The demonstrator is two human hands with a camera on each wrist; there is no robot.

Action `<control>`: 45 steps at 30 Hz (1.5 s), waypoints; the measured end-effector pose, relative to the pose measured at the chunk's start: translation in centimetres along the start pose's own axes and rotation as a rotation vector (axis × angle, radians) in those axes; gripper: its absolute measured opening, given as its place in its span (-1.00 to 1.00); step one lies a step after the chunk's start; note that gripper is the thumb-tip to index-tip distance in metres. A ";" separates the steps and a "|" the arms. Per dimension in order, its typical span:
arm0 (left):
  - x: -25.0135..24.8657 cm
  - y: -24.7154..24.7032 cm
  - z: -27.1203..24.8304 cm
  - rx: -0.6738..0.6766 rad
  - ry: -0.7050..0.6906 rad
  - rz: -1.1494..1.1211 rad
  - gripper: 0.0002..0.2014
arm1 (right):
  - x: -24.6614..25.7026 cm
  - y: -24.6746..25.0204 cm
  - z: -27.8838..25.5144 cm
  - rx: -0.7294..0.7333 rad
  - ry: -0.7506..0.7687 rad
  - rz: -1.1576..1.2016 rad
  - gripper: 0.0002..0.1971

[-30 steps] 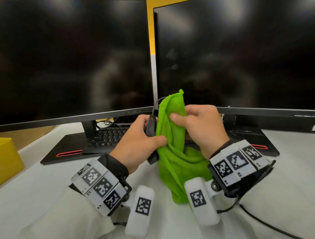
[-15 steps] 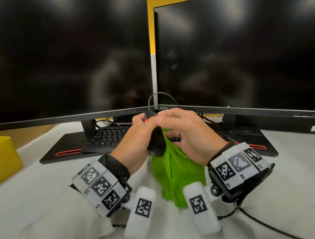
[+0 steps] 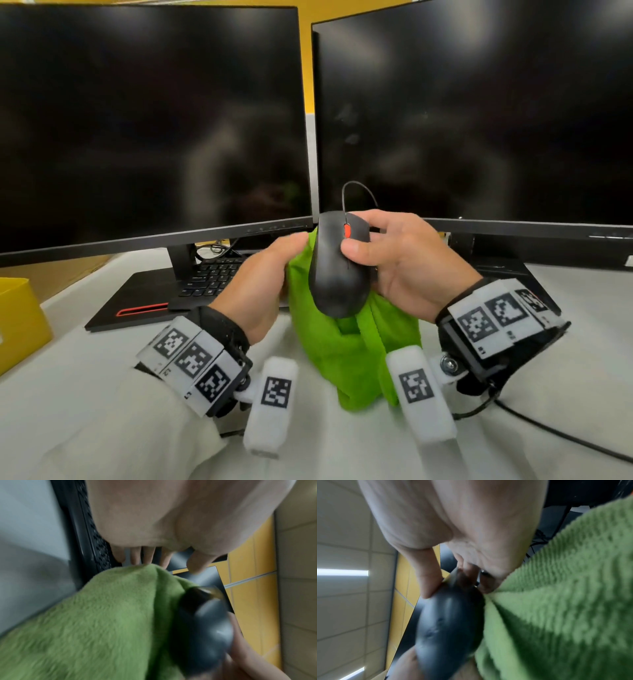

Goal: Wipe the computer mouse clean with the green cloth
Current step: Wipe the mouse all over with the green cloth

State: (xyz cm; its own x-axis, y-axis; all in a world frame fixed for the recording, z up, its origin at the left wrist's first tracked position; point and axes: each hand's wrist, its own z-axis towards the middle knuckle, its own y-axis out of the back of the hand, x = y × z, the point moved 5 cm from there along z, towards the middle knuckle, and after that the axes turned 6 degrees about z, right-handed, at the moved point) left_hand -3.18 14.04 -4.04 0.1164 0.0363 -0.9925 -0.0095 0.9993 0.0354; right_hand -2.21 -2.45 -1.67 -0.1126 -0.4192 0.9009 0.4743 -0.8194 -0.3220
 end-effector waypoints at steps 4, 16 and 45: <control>0.0 -0.8 -0.6 0.138 0.068 -0.020 -0.57 | 0.7 0.1 -0.3 0.041 0.040 -0.003 -0.58; -0.5 1.7 -0.2 -0.032 0.082 0.002 -0.63 | 1.7 2.1 -0.1 -0.198 0.084 -0.217 -0.75; -0.6 1.2 0.4 -0.198 -0.397 0.194 -0.68 | -1.8 -2.0 -0.2 0.150 0.161 -0.368 -0.59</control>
State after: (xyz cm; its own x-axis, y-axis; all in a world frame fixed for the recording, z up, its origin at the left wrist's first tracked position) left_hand -2.87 15.19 -3.32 0.4636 0.2592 -0.8473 -0.2526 0.9552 0.1540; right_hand -3.18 -0.15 -2.69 -0.4272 -0.1746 0.8872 0.4976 -0.8646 0.0695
